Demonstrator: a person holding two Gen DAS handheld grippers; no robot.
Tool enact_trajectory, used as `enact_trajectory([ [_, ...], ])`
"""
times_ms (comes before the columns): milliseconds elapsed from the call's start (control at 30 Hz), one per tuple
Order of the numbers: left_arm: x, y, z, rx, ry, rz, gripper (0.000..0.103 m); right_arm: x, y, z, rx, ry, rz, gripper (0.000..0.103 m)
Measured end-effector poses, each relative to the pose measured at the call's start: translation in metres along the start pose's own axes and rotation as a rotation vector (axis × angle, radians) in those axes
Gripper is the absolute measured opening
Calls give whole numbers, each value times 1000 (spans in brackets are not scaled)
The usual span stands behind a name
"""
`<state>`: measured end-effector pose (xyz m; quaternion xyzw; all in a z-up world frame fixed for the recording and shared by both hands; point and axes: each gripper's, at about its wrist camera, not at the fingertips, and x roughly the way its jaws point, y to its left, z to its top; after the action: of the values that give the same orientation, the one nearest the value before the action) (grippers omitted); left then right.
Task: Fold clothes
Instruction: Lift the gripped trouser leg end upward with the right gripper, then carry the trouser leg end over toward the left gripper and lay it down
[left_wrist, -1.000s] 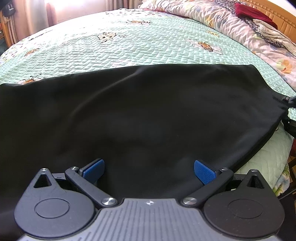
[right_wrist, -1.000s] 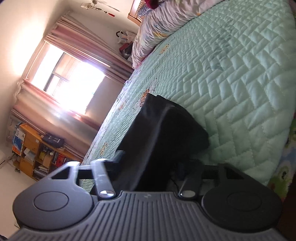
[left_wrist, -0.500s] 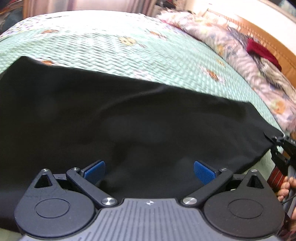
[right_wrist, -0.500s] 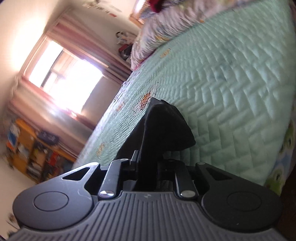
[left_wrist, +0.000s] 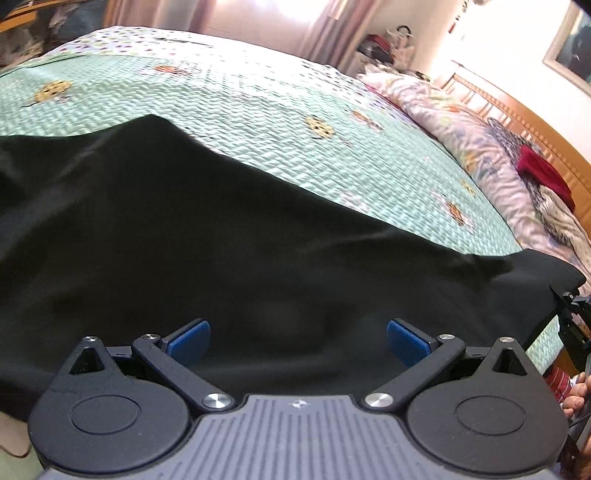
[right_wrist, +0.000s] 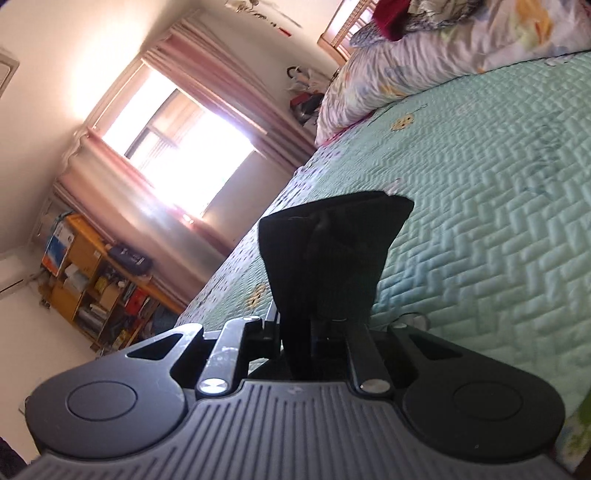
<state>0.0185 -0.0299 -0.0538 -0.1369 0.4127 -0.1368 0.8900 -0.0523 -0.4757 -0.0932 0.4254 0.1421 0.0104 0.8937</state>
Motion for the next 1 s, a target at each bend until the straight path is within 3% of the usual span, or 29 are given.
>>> enact_trajectory([
  [433,-22,39,-5,-62,-21,14,102,1,10,7,79,-6,12,15],
  [567,-31,51,-9,-80,-30,13,102,2,32,8,0,-8,-17,15],
  [667,-39,61,-11,-99,-43,11,102,4,59,7,-100,-1,-15,15],
  [833,-59,77,-14,-127,-85,8,102,13,138,-17,-401,43,36,15],
  [1000,-76,96,-19,-160,-108,20,102,31,210,-98,-811,176,122,15],
])
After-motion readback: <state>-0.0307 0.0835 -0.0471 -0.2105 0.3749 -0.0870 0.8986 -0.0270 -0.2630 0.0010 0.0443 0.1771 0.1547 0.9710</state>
